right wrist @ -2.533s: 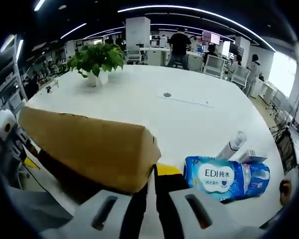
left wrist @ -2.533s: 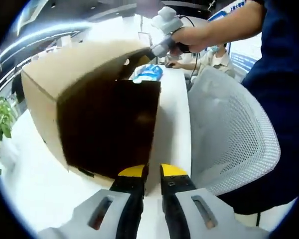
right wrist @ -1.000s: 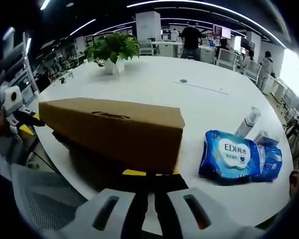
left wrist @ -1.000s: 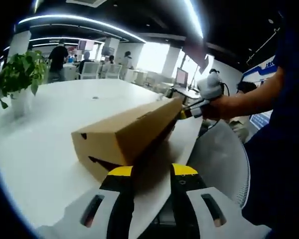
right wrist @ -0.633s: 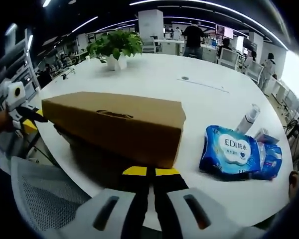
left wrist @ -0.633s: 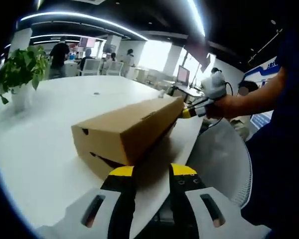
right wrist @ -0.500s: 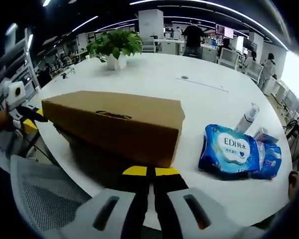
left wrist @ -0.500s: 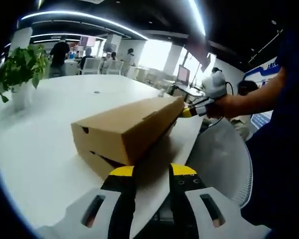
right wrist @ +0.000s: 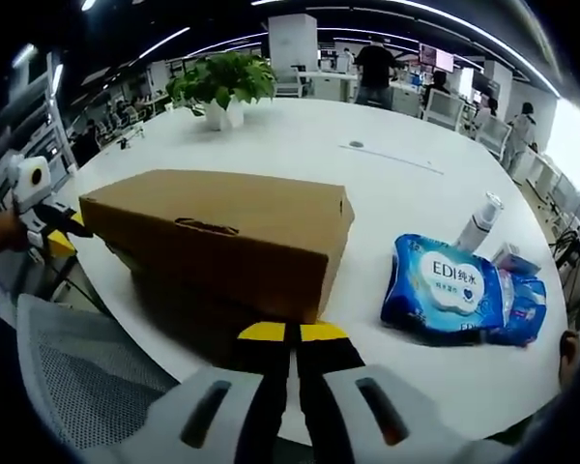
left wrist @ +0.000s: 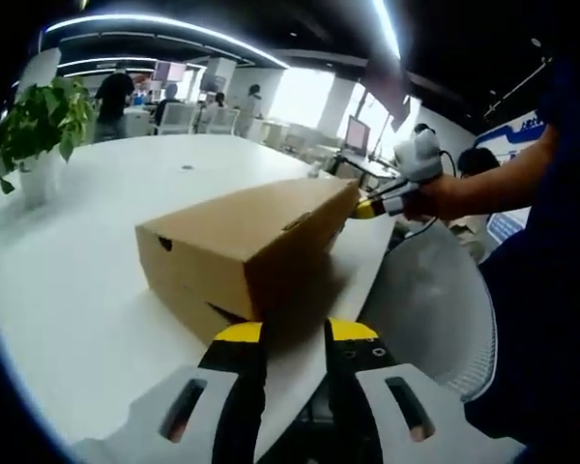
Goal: Operate the shoe box by opening the lid, removing the specified soft item, and placing it in the target area until the item is outside and the box remains undamaged.
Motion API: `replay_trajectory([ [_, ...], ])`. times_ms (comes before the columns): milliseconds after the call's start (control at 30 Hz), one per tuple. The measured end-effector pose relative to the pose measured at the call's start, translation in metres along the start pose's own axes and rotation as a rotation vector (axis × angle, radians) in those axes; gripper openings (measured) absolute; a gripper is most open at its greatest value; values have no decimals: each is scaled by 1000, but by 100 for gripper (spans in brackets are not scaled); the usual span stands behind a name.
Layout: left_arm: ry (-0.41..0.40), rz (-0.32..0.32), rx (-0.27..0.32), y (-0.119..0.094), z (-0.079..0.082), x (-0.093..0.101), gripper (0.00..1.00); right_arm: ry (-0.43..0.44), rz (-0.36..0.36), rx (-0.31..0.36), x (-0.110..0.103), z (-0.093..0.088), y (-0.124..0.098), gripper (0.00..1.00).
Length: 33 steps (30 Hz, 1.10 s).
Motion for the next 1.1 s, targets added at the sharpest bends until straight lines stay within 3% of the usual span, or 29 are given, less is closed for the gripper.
replay_trajectory([
  [300, -6, 4, -14, 3, -2, -1, 21, -21, 1, -19, 2, -6, 0, 1],
  [867, -86, -2, -81, 15, -27, -14, 21, -24, 16, -76, 3, -23, 13, 1],
  [1033, -102, 23, -90, 2, -30, -16, 21, -30, 16, -70, 7, -25, 3, 2],
  [1100, -109, 60, -45, -11, -19, -22, 20, -33, 4, -54, 12, -21, -6, 2],
])
Point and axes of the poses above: the point that each gripper's makers call its tool centre point, and the gripper's own axes: y roughly forward along the fingers, x roughly to its right, z roughly out of its top, the point moved 1 cm from there along -y, roughly backward along the fingers, and after that the axes turned 15 degrees about -x, right-handed, at the moved point
